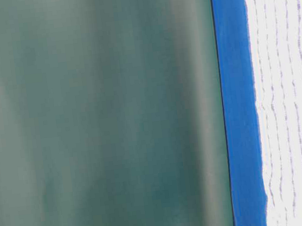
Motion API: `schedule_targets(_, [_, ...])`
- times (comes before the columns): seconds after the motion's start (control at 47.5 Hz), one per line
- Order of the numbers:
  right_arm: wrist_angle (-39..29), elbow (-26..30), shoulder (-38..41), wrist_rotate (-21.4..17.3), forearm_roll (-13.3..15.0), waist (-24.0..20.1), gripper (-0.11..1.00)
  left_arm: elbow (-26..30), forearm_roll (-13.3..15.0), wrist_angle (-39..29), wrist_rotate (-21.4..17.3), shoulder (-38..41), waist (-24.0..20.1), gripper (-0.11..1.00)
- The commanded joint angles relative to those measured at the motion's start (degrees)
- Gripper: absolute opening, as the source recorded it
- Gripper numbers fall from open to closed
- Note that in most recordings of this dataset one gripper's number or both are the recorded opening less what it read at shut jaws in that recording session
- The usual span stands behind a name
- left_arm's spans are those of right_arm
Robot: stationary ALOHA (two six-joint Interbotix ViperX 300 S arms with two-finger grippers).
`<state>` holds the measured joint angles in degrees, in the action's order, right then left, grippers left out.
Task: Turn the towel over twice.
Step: 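Move both grippers toward the far corners of the striped towel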
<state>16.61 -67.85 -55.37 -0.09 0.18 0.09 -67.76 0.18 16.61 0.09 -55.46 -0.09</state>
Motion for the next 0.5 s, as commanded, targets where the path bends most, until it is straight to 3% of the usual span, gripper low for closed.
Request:
schedule_targets(0.0, [0.35,1.76,0.70,0.09,-0.09,1.93,0.00,1.05,0.70,0.70,-0.88,1.05,-2.37,0.00])
schedule_targets(0.294, [-4.22,1.76,7.91,-0.44,-0.09,15.21,0.00,0.70,0.70,1.14,-3.08,7.73,-8.96,0.00])
schedule_targets(0.484, [-4.22,1.85,14.77,-0.44,-0.09,20.57,0.00,0.62,0.70,3.16,-3.16,15.64,-14.77,0.00])
